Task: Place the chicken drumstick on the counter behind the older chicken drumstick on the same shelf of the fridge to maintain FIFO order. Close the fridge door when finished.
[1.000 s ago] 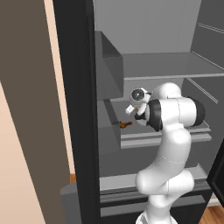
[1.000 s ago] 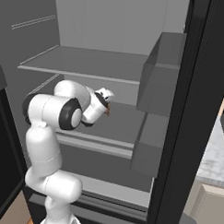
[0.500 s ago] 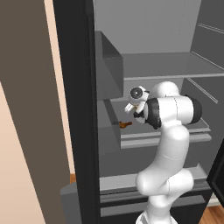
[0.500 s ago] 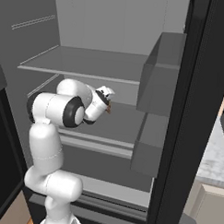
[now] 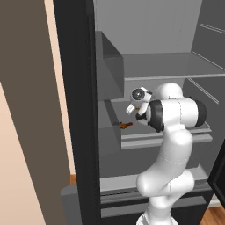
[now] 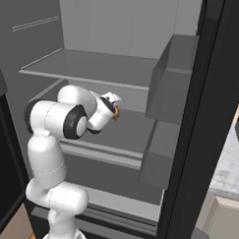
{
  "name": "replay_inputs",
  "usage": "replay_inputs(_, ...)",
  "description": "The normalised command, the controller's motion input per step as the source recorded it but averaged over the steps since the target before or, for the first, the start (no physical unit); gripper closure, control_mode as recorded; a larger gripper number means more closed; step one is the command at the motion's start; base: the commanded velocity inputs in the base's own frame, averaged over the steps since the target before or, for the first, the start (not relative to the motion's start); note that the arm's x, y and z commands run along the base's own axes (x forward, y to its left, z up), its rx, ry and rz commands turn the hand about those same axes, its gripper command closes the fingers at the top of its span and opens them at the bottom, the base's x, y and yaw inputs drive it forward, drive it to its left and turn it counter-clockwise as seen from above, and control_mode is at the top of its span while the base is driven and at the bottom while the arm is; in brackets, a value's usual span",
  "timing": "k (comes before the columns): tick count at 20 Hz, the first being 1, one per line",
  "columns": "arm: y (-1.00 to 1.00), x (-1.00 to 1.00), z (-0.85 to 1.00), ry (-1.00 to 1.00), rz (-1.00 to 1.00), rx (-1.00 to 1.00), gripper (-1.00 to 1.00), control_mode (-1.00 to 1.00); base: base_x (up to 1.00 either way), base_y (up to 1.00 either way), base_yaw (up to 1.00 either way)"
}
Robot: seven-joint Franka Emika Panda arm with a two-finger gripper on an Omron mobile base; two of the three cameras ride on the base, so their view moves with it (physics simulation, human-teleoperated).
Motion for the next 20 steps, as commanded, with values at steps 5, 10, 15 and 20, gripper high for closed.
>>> replay_inputs(5, 0.08, -0.59, 0.19, -0.04, 0.0, 0.0, -1.0, -1.0, 0.0, 0.0, 0.0)
replay_inputs(10, 0.11, -0.89, 0.54, -0.05, 0.0, 0.0, -1.0, -1.0, 0.0, 0.0, 0.0)
replay_inputs(15, 0.11, -0.97, 0.58, -0.01, 0.0, 0.0, -1.0, -1.0, 0.0, 0.0, 0.0)
replay_inputs(20, 0.03, -0.77, 0.92, 0.02, -0.04, 0.0, -1.0, -1.0, 0.0, 0.0, 0.0)
